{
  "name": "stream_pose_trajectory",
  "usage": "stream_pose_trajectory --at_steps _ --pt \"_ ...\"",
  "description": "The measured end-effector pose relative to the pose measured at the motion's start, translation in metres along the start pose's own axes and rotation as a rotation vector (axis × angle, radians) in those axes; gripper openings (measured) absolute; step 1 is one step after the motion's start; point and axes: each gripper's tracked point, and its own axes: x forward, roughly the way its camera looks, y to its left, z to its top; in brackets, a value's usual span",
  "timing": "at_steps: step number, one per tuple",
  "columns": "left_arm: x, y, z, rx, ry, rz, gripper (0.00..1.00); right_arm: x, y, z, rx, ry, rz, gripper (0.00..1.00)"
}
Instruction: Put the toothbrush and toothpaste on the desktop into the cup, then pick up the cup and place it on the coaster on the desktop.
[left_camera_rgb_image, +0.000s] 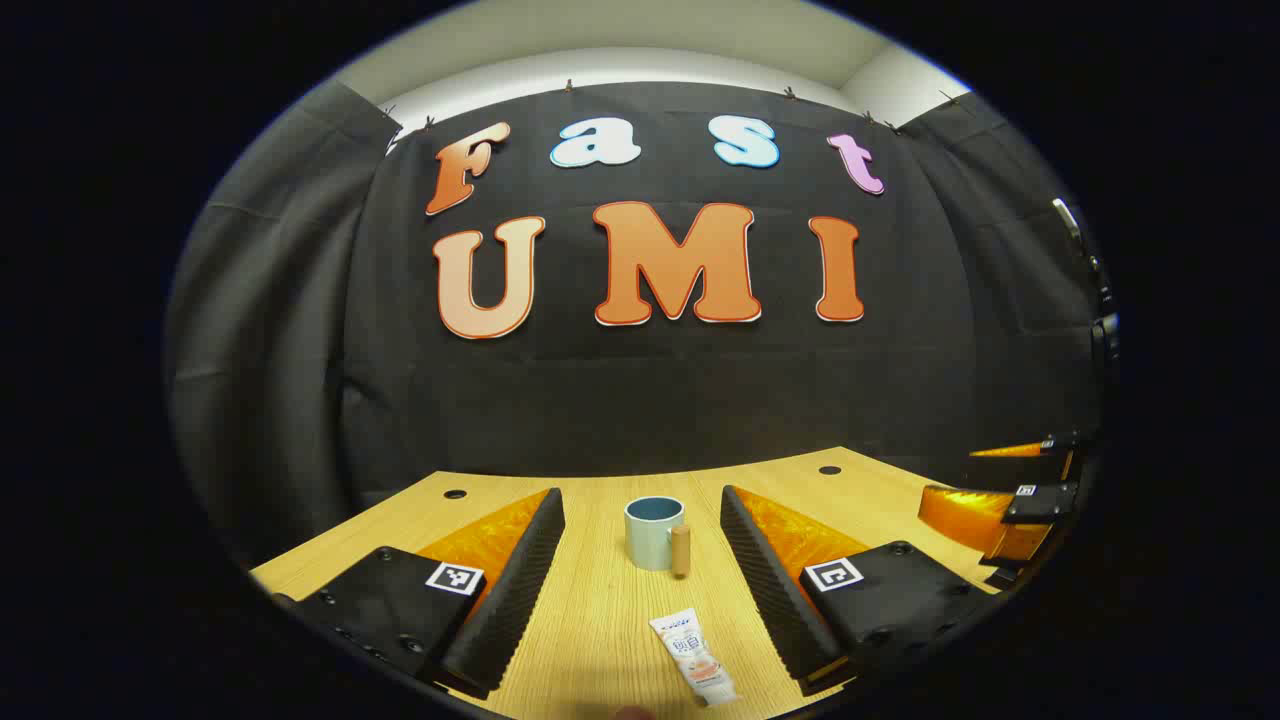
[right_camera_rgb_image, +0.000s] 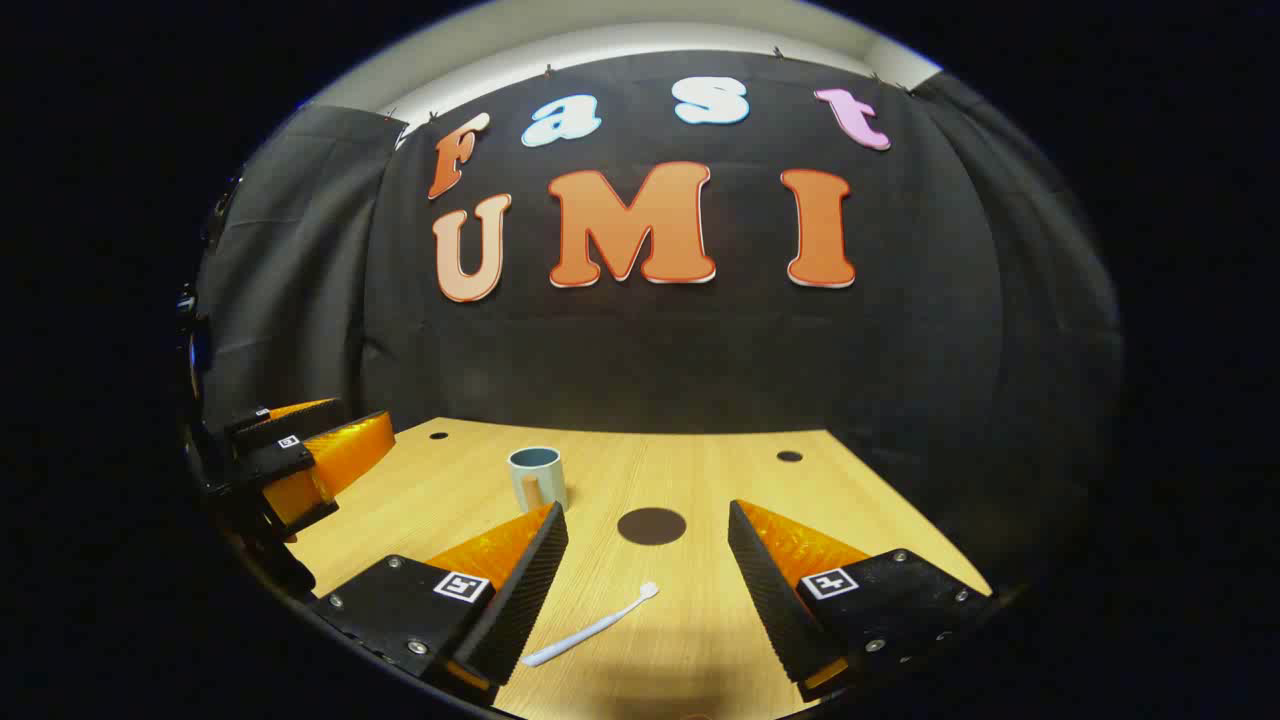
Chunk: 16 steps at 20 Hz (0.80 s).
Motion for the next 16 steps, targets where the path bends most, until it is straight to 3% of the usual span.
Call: stream_pose_trajectory --at_steps 16 --pt "0.014 0.006 -0.001 0.011 -0.009 0.002 1.00 0.016 0.000 0.005 -0.014 -0.015 -0.017 0.97"
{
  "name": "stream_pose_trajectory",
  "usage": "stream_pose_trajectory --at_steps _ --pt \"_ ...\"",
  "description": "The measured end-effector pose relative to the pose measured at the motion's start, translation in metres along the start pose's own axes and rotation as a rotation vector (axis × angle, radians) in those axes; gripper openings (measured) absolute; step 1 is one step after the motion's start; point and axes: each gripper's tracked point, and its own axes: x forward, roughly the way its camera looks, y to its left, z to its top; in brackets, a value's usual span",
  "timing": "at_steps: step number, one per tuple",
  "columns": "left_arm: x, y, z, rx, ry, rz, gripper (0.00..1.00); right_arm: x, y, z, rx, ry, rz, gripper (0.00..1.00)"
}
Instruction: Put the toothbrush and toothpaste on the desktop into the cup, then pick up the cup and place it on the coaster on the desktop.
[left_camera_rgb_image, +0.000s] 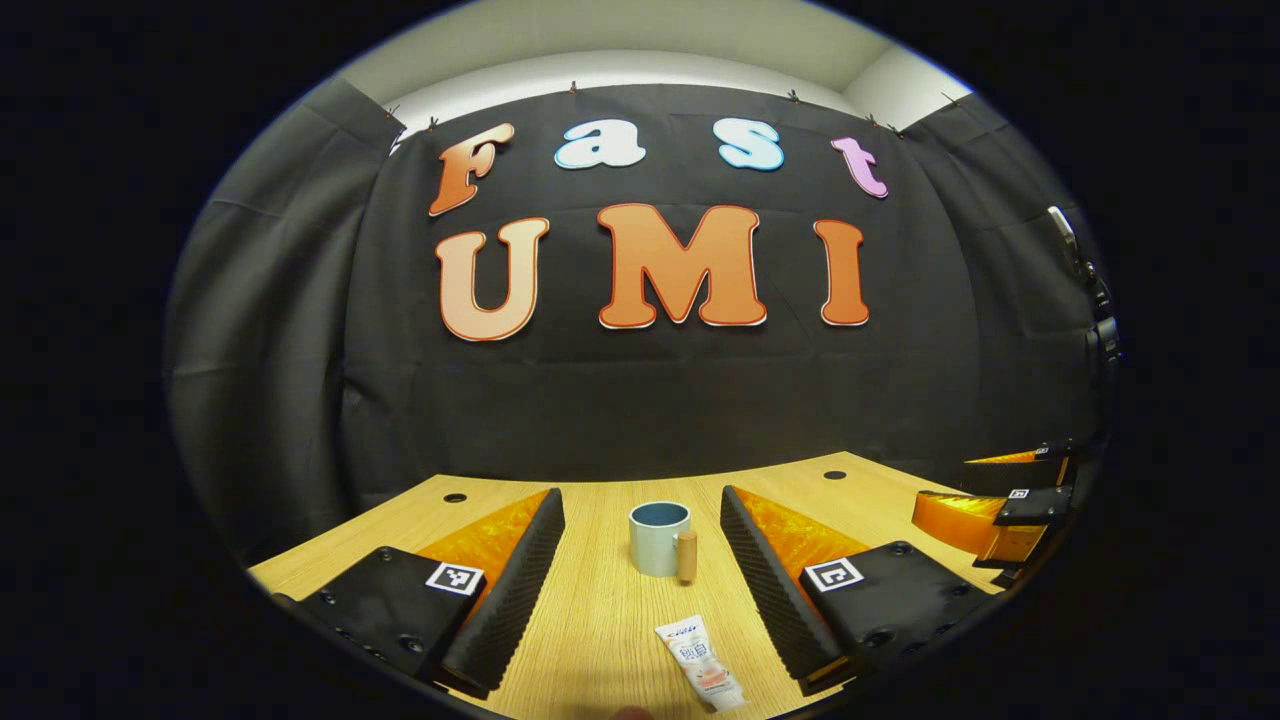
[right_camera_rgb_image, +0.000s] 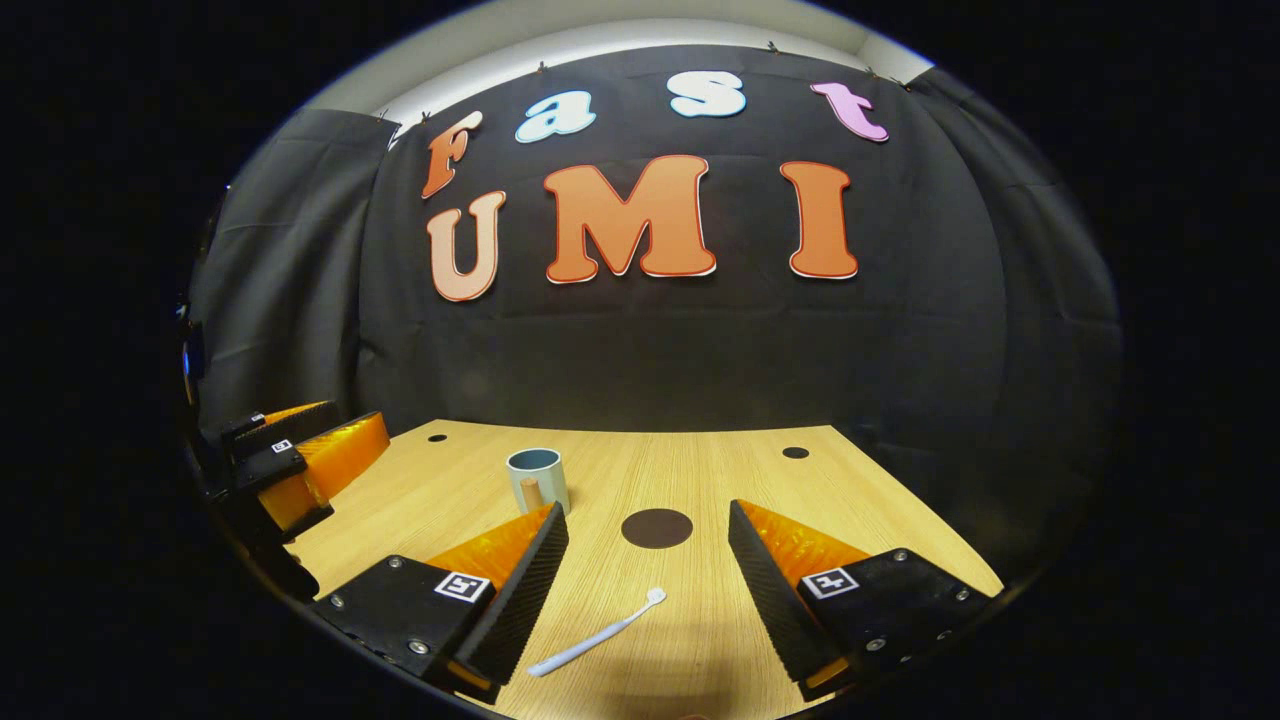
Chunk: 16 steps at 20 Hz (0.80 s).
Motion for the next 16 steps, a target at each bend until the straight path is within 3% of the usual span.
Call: stream_pose_trajectory --at_steps 7,16 --pt "0.015 -0.007 -0.024 -0.028 0.098 -0.039 1.00 0.015 0.003 -0.021 -0.017 0.086 -0.007 0.98" --pt "0.023 -0.038 -0.103 -0.015 0.341 -0.097 1.00 0.025 0.001 -0.058 -0.008 0.210 -0.009 0.98"
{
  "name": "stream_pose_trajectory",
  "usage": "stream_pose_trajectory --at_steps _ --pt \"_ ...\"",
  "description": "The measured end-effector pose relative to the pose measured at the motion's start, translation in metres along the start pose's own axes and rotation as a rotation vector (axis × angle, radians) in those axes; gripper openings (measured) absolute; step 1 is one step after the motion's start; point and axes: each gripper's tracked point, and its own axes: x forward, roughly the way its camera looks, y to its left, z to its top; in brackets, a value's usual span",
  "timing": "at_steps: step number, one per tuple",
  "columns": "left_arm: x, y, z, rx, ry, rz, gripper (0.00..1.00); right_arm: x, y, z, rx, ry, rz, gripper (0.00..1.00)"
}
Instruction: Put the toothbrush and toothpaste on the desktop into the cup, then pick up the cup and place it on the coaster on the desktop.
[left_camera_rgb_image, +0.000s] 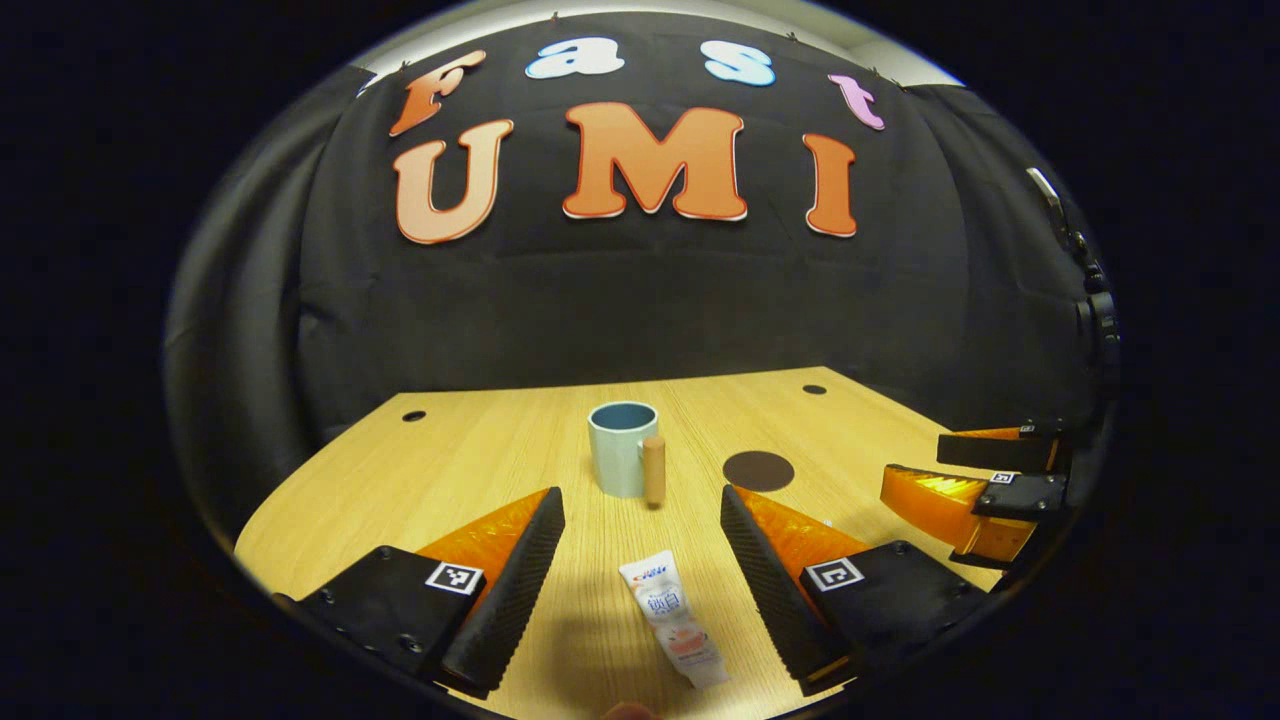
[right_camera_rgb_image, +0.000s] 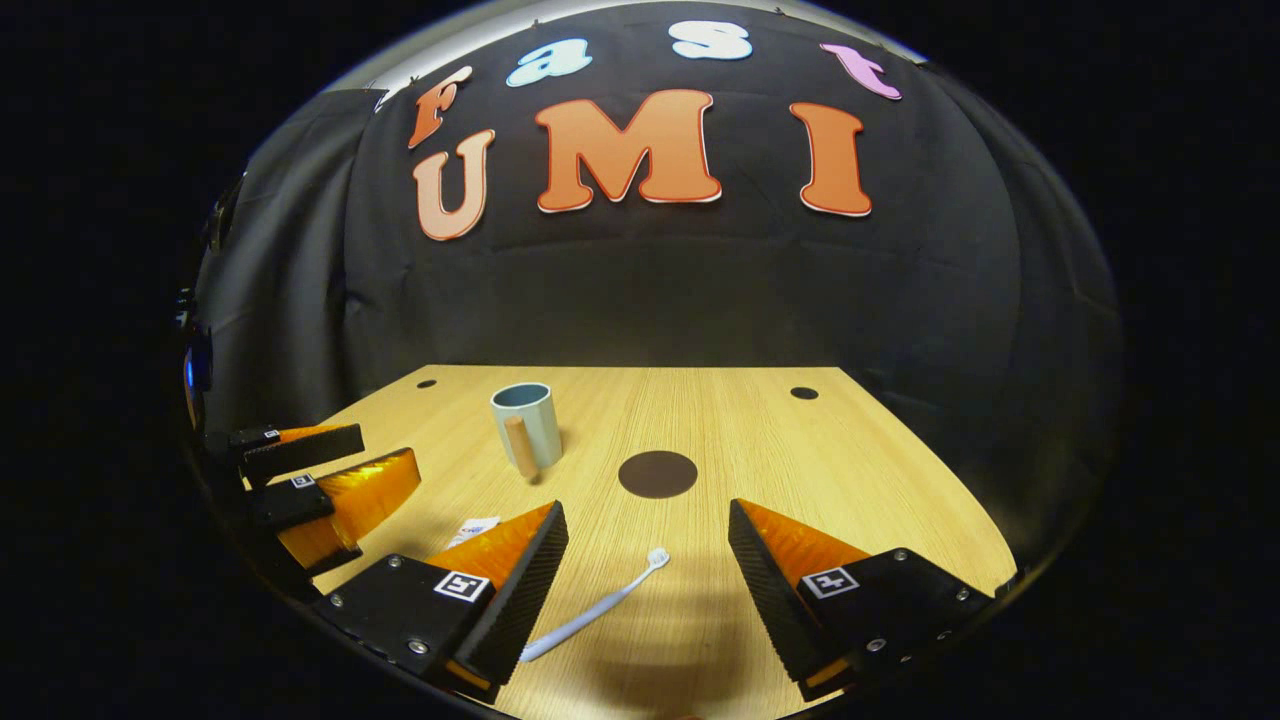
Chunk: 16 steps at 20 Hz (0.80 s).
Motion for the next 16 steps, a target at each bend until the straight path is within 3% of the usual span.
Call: stream_pose_trajectory --at_steps 8,16 --pt "0.021 -0.008 -0.061 -0.019 0.239 -0.009 1.00 0.012 -0.006 -0.034 0.023 0.123 0.003 0.98" --pt "0.027 -0.011 -0.089 -0.073 0.435 -0.022 1.00 0.019 -0.004 -0.059 0.032 0.226 0.015 0.98"
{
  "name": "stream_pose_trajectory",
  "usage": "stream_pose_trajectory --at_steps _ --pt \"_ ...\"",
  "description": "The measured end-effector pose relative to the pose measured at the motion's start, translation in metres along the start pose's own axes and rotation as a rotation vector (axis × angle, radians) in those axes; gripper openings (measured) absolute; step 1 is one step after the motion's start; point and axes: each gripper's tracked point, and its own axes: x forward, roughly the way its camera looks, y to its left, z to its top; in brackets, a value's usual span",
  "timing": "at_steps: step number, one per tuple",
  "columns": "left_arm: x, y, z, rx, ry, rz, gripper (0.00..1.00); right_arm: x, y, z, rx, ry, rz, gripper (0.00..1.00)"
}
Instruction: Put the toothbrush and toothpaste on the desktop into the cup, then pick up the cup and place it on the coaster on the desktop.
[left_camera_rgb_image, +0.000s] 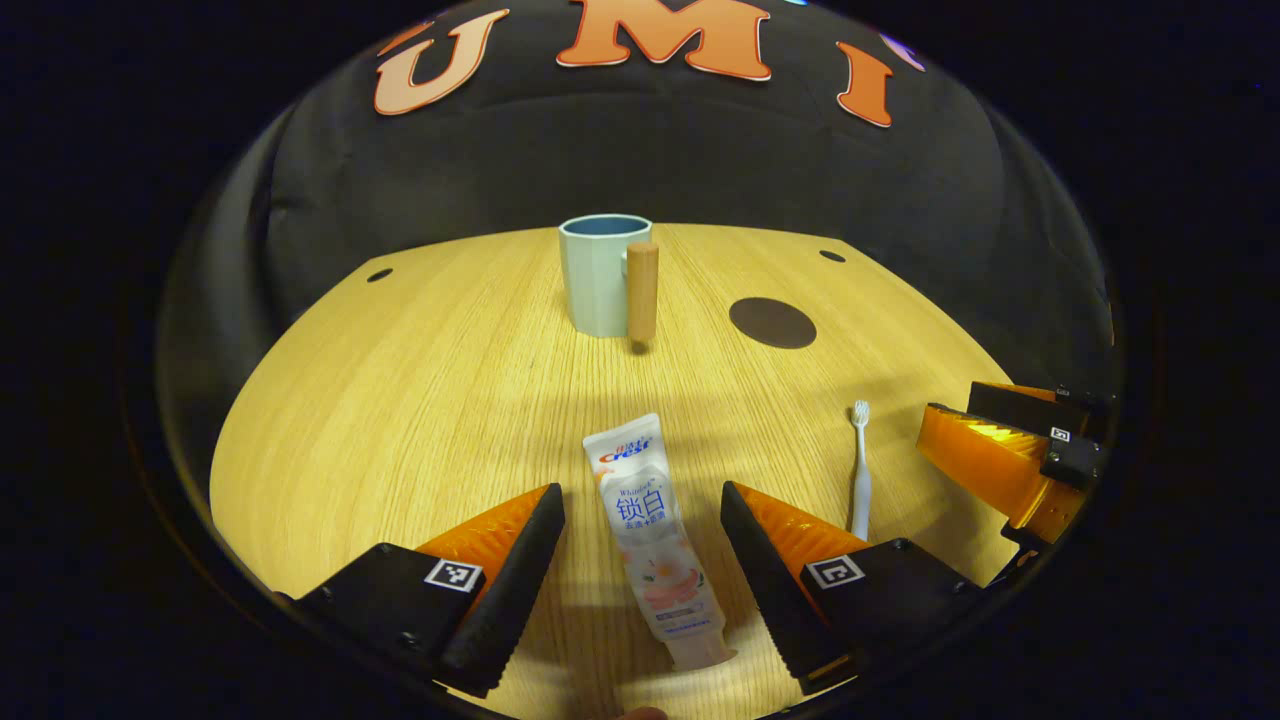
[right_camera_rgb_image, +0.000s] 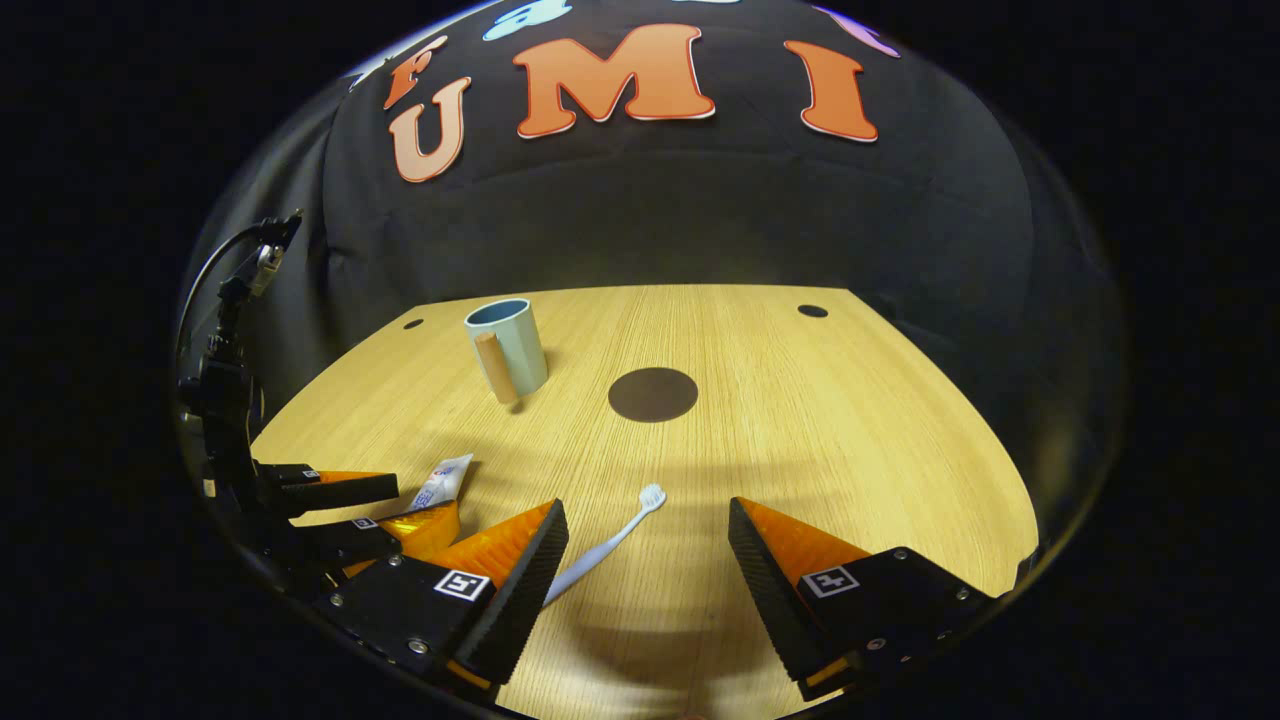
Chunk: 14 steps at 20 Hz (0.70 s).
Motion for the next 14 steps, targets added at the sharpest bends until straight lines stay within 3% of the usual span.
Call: stream_pose_trajectory --at_steps 4,9,10,11,13,14 --pt "-0.007 0.001 0.000 0.007 0.044 0.019 1.00 0.009 0.000 -0.008 0.002 0.039 -0.007 0.98" --pt "-0.024 -0.002 0.010 -0.018 0.128 0.012 0.60 0.014 0.009 -0.015 -0.004 0.086 0.000 0.98" --pt "-0.018 -0.001 0.011 -0.042 0.155 0.014 0.60 0.014 0.012 -0.016 -0.004 0.097 0.004 0.98" --pt "-0.025 -0.001 0.016 -0.045 0.167 0.007 0.49 0.016 0.015 -0.019 -0.003 0.108 0.006 0.97" --pt "-0.028 0.002 0.022 -0.068 0.188 0.000 0.48 0.018 0.020 -0.024 0.003 0.137 0.010 0.96" --pt "-0.032 0.000 0.021 -0.067 0.194 -0.009 0.40 0.019 0.022 -0.026 0.012 0.153 0.014 0.95"
